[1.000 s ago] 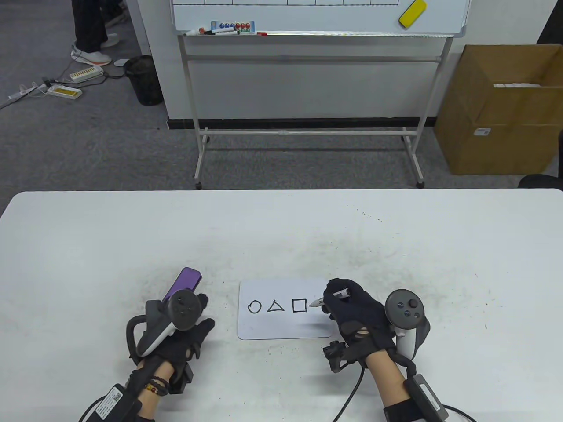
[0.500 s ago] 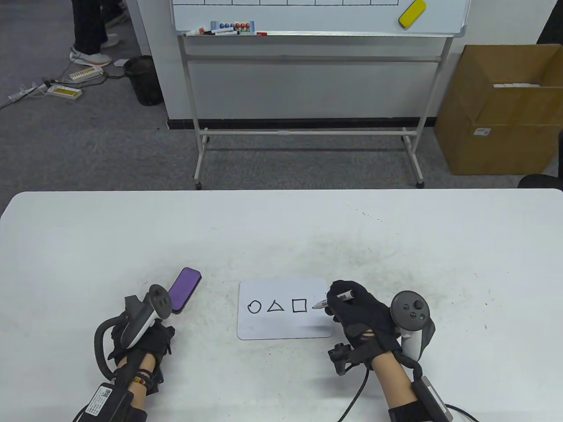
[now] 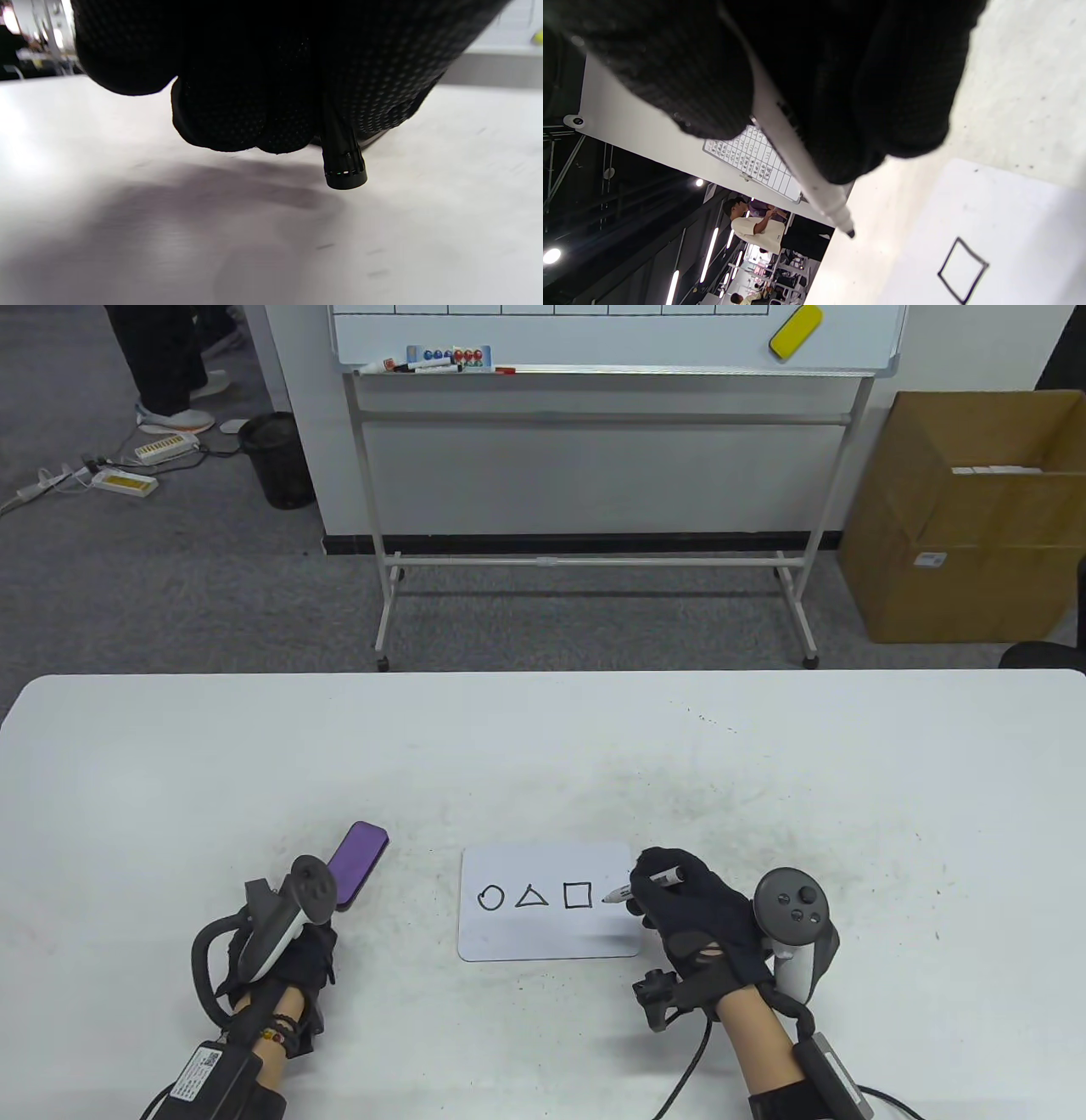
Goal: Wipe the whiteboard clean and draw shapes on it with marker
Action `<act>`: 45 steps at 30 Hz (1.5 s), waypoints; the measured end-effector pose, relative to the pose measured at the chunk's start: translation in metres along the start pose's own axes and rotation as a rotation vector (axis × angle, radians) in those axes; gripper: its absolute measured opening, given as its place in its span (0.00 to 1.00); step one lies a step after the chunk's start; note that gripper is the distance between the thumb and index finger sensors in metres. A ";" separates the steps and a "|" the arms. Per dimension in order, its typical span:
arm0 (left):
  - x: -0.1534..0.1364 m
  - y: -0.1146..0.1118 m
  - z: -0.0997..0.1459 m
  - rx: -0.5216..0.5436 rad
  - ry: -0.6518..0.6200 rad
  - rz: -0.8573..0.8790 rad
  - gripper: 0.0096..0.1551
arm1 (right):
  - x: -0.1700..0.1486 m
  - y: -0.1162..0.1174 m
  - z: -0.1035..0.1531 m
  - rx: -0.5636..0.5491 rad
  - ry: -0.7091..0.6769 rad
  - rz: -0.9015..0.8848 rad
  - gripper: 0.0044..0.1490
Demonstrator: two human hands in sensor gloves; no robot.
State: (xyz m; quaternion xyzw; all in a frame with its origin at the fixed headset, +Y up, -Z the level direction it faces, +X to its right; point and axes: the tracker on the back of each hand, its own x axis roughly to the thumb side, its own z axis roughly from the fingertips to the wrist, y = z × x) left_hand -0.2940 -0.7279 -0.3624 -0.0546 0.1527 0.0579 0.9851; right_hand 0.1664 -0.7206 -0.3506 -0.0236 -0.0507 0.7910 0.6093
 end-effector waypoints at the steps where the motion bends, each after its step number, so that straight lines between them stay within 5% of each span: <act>1: 0.003 0.003 0.003 0.018 -0.018 0.093 0.21 | 0.000 0.003 0.001 0.010 0.005 -0.017 0.30; 9: 0.037 0.007 0.025 -0.071 -0.171 0.654 0.22 | 0.002 0.020 0.010 0.048 0.059 -0.248 0.29; 19: 0.071 0.005 0.042 -0.176 -0.219 1.001 0.21 | 0.000 0.036 0.018 0.123 0.120 -0.459 0.29; 39: 0.101 -0.008 0.060 -0.248 -0.324 1.082 0.22 | -0.006 0.066 0.023 0.223 0.171 -0.538 0.29; 45: 0.106 -0.005 0.063 -0.205 -0.490 1.100 0.22 | -0.005 0.063 0.021 0.258 0.157 -0.563 0.29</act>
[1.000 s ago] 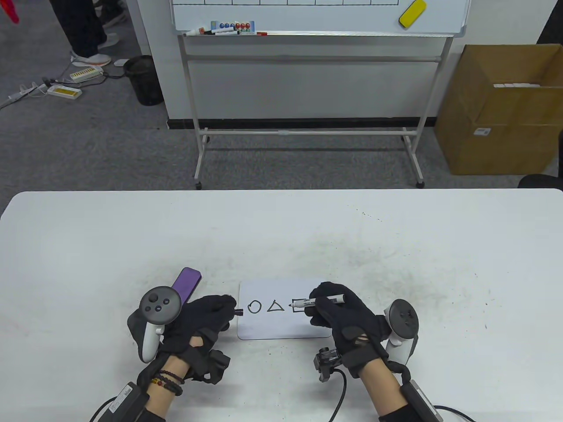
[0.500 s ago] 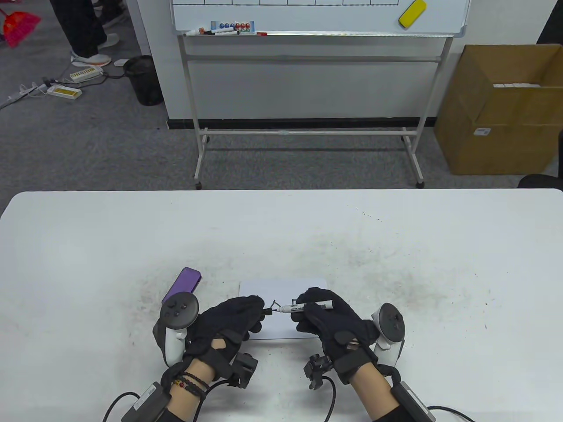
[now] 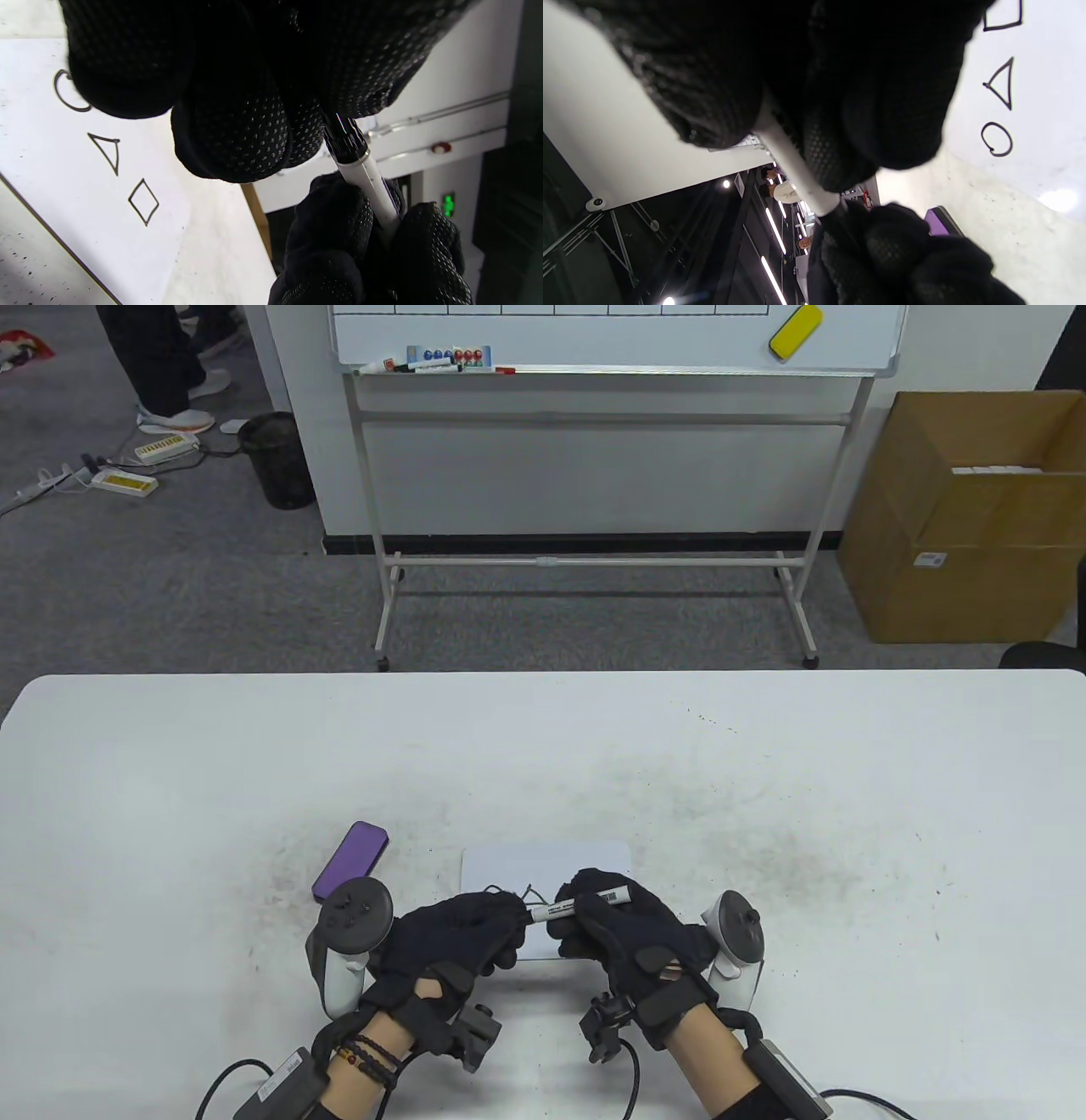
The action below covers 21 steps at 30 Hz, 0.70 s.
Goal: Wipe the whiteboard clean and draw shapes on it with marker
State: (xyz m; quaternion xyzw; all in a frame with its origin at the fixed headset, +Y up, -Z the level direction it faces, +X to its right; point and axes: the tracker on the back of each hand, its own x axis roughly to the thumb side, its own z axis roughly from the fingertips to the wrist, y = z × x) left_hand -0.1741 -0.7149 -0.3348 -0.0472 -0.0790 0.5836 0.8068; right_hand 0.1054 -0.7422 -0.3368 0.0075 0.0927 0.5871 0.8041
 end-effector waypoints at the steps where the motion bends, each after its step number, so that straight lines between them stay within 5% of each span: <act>1: 0.001 0.000 0.000 0.004 -0.005 0.003 0.22 | 0.001 0.000 0.000 0.003 -0.006 0.007 0.29; 16: 0.000 -0.001 -0.005 -0.033 -0.039 0.087 0.22 | 0.008 0.011 0.002 0.078 0.012 -0.055 0.35; 21: 0.004 -0.011 -0.001 -0.019 -0.094 0.006 0.22 | 0.012 0.009 0.002 0.016 -0.041 0.008 0.33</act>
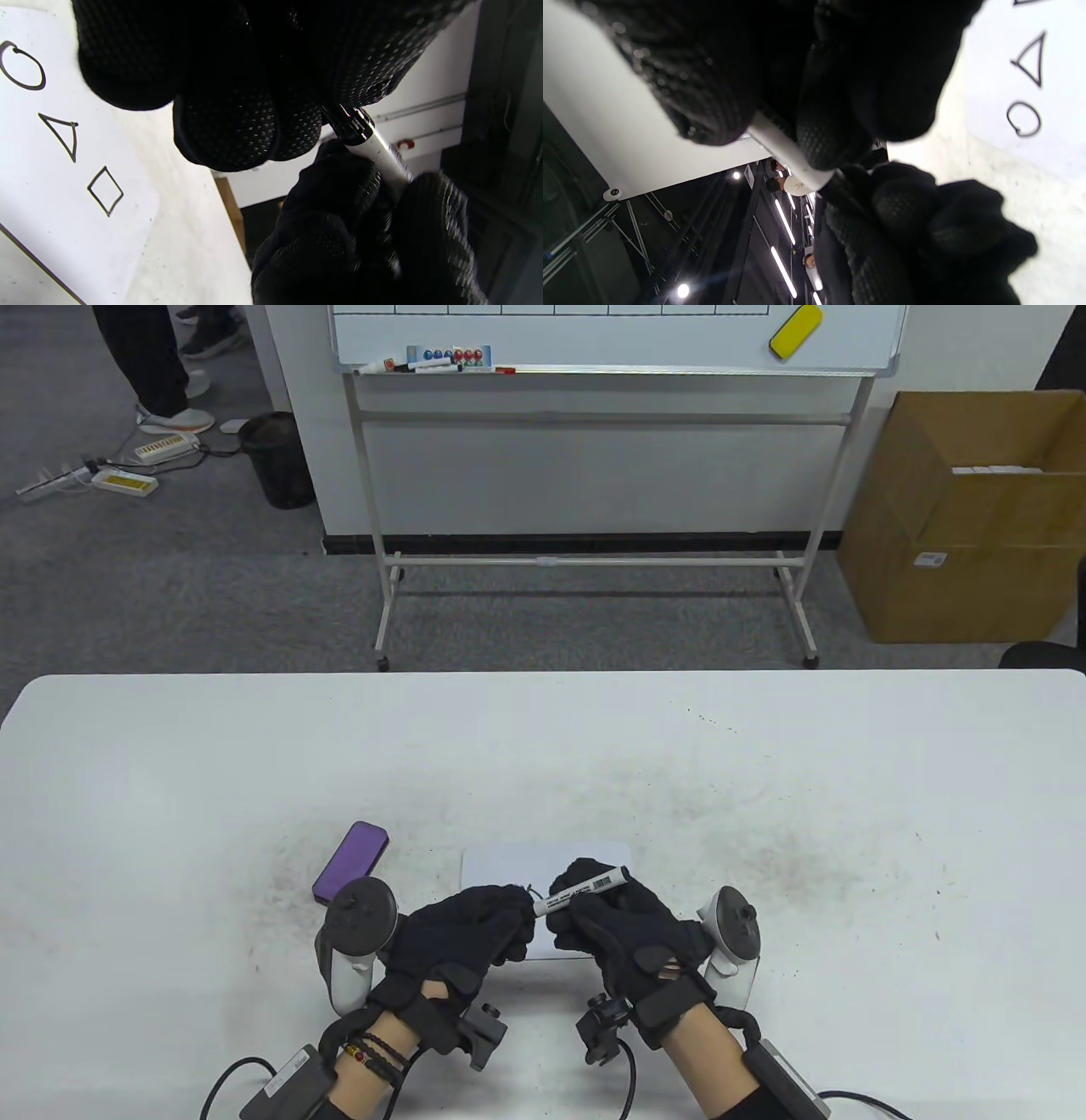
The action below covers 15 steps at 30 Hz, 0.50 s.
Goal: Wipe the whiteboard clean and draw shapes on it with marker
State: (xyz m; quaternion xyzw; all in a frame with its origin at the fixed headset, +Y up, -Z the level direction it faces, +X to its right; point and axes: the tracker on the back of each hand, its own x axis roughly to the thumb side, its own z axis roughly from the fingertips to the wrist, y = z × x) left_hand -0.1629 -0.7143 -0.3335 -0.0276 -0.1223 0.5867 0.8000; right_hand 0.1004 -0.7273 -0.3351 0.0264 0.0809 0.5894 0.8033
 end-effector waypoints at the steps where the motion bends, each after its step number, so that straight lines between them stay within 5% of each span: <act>1: 0.002 -0.004 0.000 -0.013 -0.015 -0.048 0.22 | 0.004 0.000 0.000 0.001 -0.012 0.038 0.33; 7: 0.023 -0.006 0.006 -0.031 -0.119 -0.330 0.30 | 0.049 -0.011 0.001 -0.159 -0.217 0.339 0.33; 11: 0.034 0.005 0.016 0.016 -0.169 -0.572 0.33 | 0.080 -0.036 -0.003 -0.342 -0.339 0.734 0.34; 15: 0.033 0.012 0.025 -0.037 -0.171 -0.828 0.34 | 0.092 -0.062 -0.012 -0.434 -0.303 1.035 0.34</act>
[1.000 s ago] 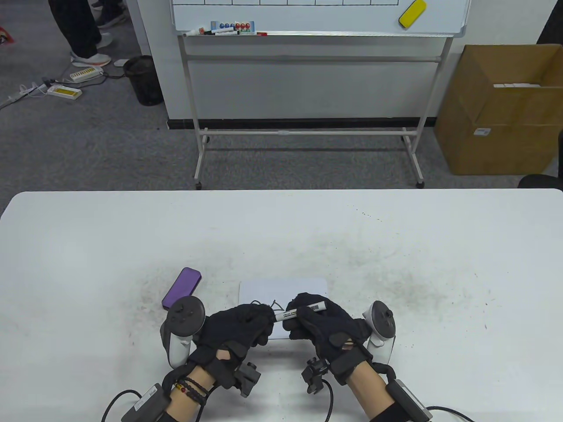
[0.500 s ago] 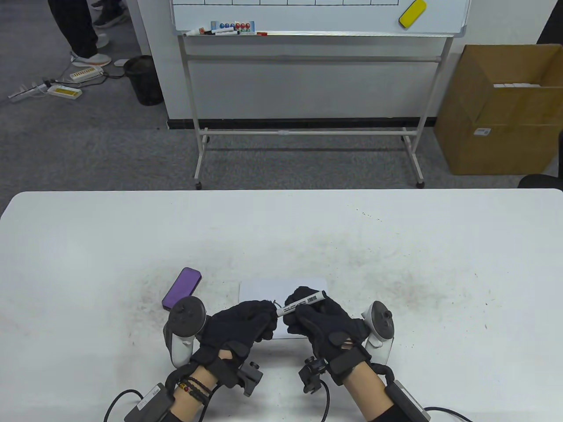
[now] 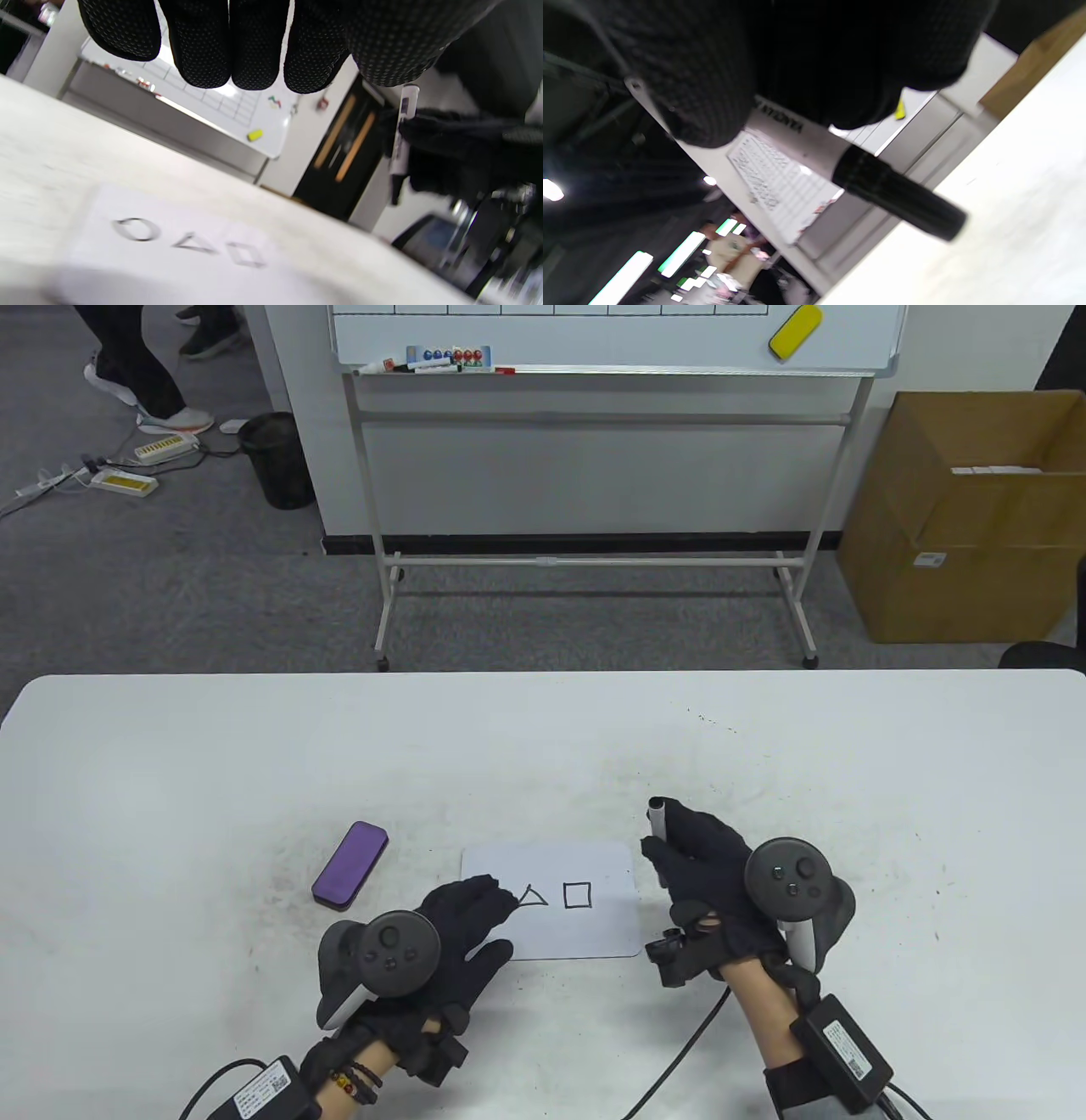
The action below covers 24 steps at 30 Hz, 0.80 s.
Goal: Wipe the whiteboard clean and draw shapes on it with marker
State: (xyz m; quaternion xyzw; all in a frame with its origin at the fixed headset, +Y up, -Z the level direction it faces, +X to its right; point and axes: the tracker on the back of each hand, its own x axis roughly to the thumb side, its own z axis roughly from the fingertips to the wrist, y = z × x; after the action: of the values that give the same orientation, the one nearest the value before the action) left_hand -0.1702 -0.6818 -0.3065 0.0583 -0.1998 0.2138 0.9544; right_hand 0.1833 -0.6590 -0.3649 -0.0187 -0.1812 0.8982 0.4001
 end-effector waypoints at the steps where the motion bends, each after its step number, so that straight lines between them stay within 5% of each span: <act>1: -0.004 -0.001 0.003 -0.009 -0.002 -0.072 0.35 | -0.009 -0.004 -0.007 -0.017 0.008 0.086 0.35; 14: -0.023 -0.021 0.002 -0.124 -0.008 -0.178 0.36 | -0.097 0.021 -0.067 0.072 0.162 0.843 0.34; 24: -0.027 -0.024 0.001 -0.167 -0.014 -0.171 0.36 | -0.133 0.044 -0.085 0.202 0.263 0.964 0.32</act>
State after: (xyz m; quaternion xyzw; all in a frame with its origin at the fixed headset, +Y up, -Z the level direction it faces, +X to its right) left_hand -0.1831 -0.7138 -0.3168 -0.0033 -0.2179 0.1140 0.9693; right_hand 0.2569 -0.7561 -0.4737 -0.1745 -0.0123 0.9837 -0.0407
